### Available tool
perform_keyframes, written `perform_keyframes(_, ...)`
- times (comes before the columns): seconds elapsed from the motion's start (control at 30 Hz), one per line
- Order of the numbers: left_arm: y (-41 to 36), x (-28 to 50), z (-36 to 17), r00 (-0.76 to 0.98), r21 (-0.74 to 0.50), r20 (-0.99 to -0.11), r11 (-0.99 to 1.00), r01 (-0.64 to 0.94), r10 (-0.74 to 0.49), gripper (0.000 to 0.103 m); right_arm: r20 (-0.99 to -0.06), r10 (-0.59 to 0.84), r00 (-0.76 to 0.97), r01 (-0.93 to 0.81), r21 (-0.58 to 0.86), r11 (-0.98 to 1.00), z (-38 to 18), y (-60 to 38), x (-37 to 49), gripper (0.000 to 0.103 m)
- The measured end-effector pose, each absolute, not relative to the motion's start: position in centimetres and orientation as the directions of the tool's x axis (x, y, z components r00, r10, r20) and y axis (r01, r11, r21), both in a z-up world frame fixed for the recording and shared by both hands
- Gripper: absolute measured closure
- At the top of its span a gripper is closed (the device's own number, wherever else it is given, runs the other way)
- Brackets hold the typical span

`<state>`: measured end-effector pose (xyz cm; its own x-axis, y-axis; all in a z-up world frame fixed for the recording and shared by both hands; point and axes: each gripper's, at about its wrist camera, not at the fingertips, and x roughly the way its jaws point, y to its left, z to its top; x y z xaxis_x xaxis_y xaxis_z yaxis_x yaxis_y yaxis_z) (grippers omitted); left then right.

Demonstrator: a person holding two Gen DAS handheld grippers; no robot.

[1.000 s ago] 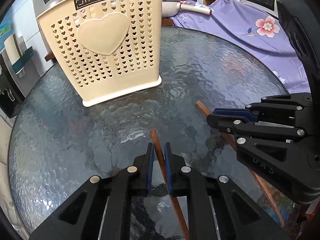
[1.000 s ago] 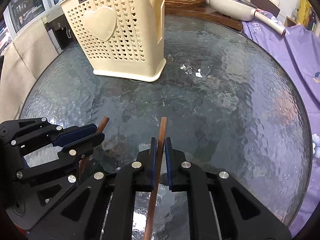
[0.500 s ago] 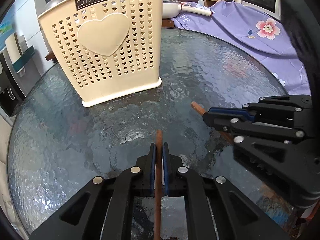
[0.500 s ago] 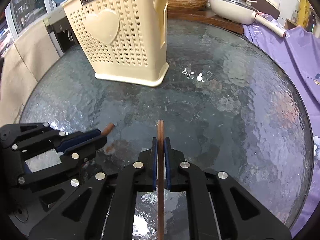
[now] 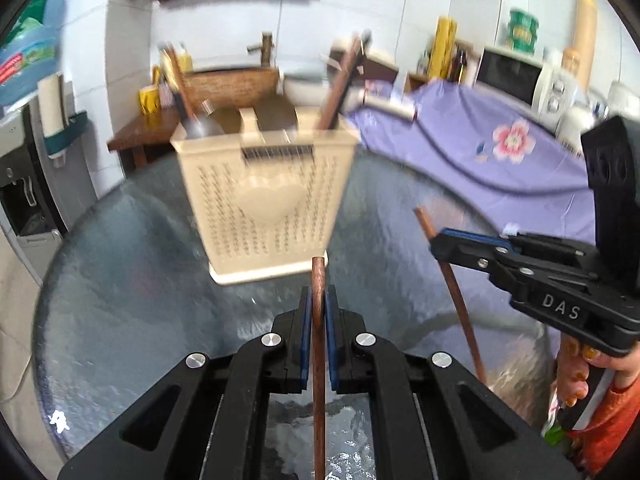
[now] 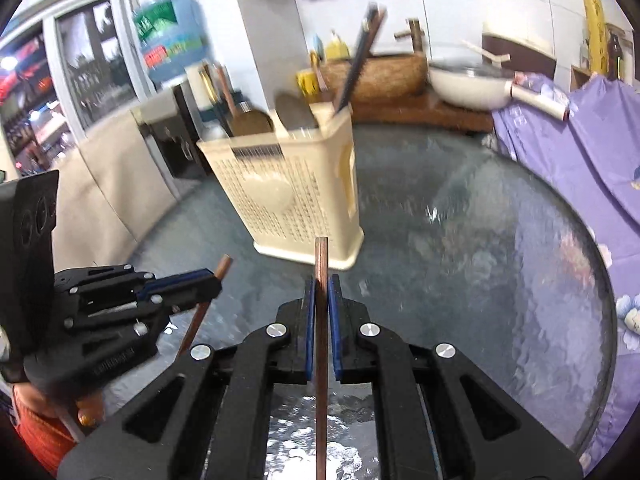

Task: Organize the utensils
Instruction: 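Lift both brown chopsticks and carry them over the cream basket with both grippers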

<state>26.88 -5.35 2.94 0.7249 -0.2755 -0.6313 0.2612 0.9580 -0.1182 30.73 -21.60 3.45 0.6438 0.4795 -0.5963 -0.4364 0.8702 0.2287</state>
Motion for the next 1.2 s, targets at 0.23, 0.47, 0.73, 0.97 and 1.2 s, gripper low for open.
perform_keyframes(0.23,-3.0,24.1,8.7,0.801,-0.15,-0.514,0.951,0.27,-0.308,0.096,-0.476,0.551,0.686,-0.507,0.23,0.831,9.6,-22.8,27.8,0.096)
perform_keyframes(0.47,-3.0,23.2,10.5,0.833,-0.128,-0.469,0.956,0.263,-0.292,0.096,-0.445,0.558,0.701,-0.536,0.187,0.823,12.0,-22.4,26.9,0.096)
perform_keyframes(0.73,-2.5,23.8,10.7,0.831,-0.133,-0.472,0.955,0.264,-0.296,0.096,-0.451,0.555,0.699,-0.54,0.177,0.823,12.6,-21.6,27.4,0.096)
perform_keyframes(0.97,-2.1,23.9,12.0,0.84,-0.129,-0.451,0.953,0.272,-0.301,0.096,-0.44,0.558,0.704,-0.55,0.16,0.82,13.6,-21.1,27.4,0.096)
perform_keyframes(1.2,-2.1,24.7,16.1,0.862,-0.102,-0.4,0.95,0.296,-0.311,0.096,-0.426,0.561,0.71,-0.56,0.141,0.816,16.6,-20.1,29.0,0.096)
